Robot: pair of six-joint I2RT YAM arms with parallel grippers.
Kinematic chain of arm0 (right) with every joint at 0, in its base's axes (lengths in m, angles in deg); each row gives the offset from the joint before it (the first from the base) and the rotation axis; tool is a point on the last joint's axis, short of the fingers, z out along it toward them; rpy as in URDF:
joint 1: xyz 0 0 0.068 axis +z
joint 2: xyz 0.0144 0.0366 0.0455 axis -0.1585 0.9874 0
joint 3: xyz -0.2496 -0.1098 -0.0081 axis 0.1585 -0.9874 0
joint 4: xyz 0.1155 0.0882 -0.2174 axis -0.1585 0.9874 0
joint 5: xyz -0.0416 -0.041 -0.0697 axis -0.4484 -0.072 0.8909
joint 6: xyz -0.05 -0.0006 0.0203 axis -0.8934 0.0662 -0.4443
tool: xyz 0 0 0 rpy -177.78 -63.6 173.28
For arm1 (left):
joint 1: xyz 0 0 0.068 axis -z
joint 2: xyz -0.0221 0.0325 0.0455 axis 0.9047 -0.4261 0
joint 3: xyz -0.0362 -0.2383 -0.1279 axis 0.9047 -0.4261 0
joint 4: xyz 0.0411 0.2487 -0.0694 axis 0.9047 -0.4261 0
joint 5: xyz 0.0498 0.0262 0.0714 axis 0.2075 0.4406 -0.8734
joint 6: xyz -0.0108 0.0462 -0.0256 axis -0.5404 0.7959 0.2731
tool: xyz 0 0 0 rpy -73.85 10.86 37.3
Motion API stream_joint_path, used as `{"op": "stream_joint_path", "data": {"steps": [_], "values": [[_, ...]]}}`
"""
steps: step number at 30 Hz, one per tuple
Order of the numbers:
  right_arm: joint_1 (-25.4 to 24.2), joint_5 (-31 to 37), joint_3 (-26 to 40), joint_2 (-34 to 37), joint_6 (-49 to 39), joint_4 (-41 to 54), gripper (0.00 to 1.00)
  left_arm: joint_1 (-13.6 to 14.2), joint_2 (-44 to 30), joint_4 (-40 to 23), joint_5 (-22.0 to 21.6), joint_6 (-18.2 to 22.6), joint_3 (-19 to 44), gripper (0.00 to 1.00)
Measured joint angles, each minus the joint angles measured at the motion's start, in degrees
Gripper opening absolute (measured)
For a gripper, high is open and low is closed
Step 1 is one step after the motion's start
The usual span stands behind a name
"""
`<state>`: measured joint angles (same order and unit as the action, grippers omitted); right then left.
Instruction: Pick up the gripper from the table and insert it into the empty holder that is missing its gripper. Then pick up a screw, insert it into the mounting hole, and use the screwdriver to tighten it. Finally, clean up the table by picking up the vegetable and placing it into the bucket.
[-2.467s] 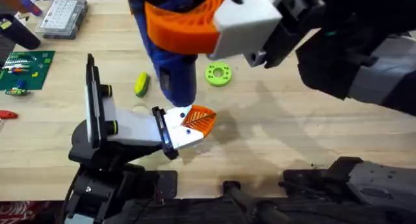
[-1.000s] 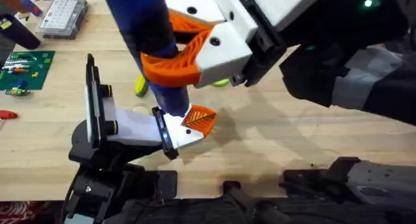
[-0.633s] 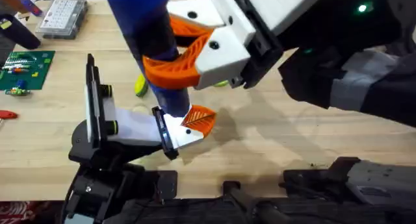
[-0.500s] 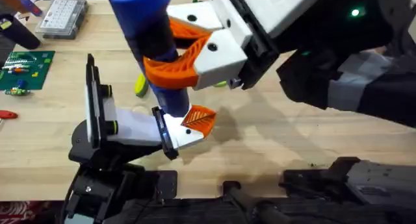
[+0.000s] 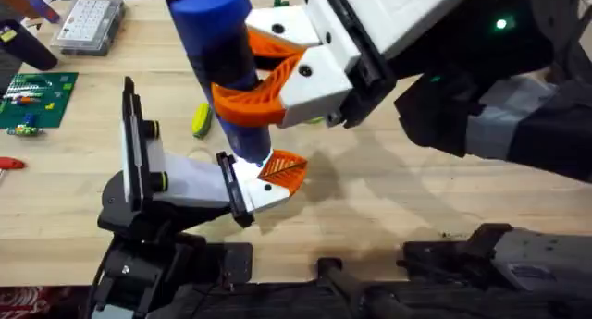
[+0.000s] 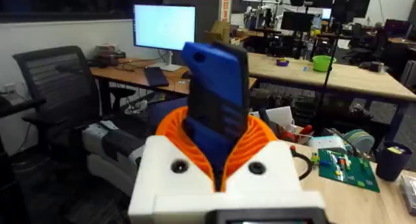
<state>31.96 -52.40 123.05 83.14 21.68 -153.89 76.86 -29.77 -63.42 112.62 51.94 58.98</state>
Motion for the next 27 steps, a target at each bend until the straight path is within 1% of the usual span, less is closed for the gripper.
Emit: {"op": "stream_joint_path", "data": {"steps": [19, 27], "values": [[0.0, 0.0, 0.0, 0.7, -0.6, 0.2, 0.036, 0.0, 0.0, 0.0, 0.0, 0.0, 0.0, 0.013], [0.0, -1.1, -0.7, 1.0, -0.6, 0.4, 0.035, 0.0, 0.0, 0.0, 0.0, 0.0, 0.0, 0.013]]}}
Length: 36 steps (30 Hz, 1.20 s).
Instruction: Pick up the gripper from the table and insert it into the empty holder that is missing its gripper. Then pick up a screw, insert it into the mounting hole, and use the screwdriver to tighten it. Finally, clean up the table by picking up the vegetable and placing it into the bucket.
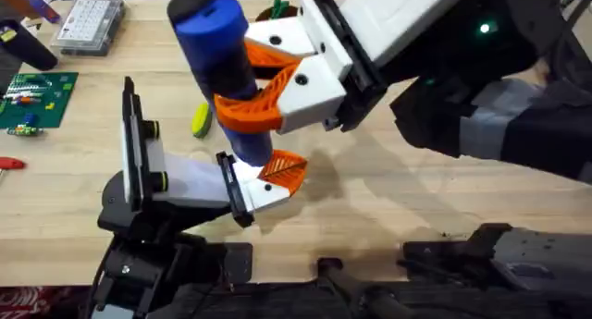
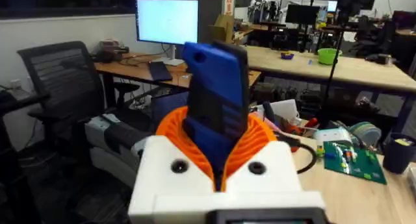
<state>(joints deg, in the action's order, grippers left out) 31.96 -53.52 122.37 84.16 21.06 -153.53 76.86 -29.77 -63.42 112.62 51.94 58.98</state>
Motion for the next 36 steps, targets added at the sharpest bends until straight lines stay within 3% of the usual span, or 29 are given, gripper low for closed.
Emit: {"op": "stream_joint_path", "data": {"steps": [36], "values": [[0.0, -0.2, -0.2, 2.7, -1.6, -0.3, 0.034, 0.0, 0.0, 0.0, 0.0, 0.0, 0.0, 0.013]]}}
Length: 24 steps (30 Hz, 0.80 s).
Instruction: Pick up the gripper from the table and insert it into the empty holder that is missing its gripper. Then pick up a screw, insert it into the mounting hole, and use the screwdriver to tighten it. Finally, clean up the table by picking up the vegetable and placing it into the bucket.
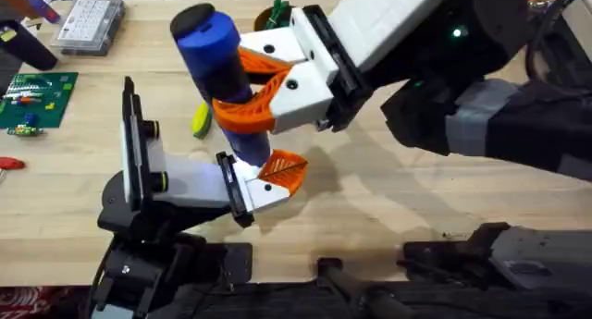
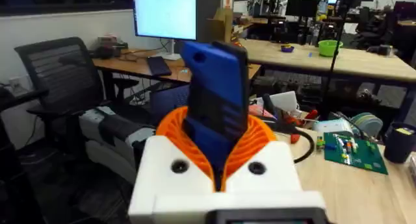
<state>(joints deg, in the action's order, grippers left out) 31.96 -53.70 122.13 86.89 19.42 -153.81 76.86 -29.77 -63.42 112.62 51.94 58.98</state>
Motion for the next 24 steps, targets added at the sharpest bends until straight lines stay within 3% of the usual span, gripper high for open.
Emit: {"op": "stream_joint_path", "data": {"steps": [24], "values": [[0.7, 0.0, 0.0, 0.0, 0.0, 0.0, 0.035, 0.0, 0.0, 0.0, 0.0, 0.0, 0.0, 0.013]]}}
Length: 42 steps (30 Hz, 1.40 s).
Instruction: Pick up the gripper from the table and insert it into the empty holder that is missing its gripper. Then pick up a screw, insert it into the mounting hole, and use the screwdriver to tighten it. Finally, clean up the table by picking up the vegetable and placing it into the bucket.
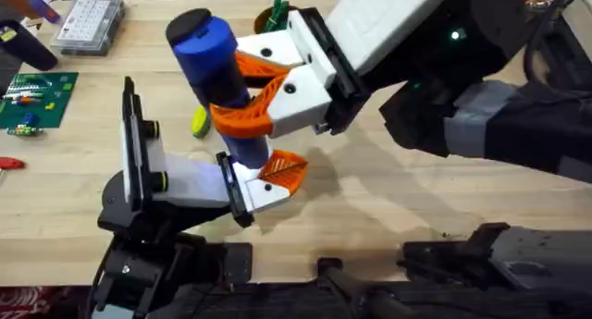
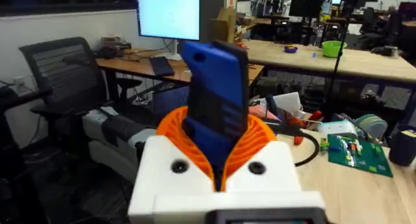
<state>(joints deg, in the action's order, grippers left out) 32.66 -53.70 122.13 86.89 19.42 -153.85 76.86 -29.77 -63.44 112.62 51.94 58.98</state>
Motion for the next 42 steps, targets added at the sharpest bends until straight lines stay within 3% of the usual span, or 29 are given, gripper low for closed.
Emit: {"op": "stream_joint_path", "data": {"steps": [42], "values": [[-0.7, 0.0, 0.0, 0.0, -0.1, 0.8, 0.035, 0.0, 0.0, 0.0, 0.0, 0.0, 0.0, 0.013]]}}
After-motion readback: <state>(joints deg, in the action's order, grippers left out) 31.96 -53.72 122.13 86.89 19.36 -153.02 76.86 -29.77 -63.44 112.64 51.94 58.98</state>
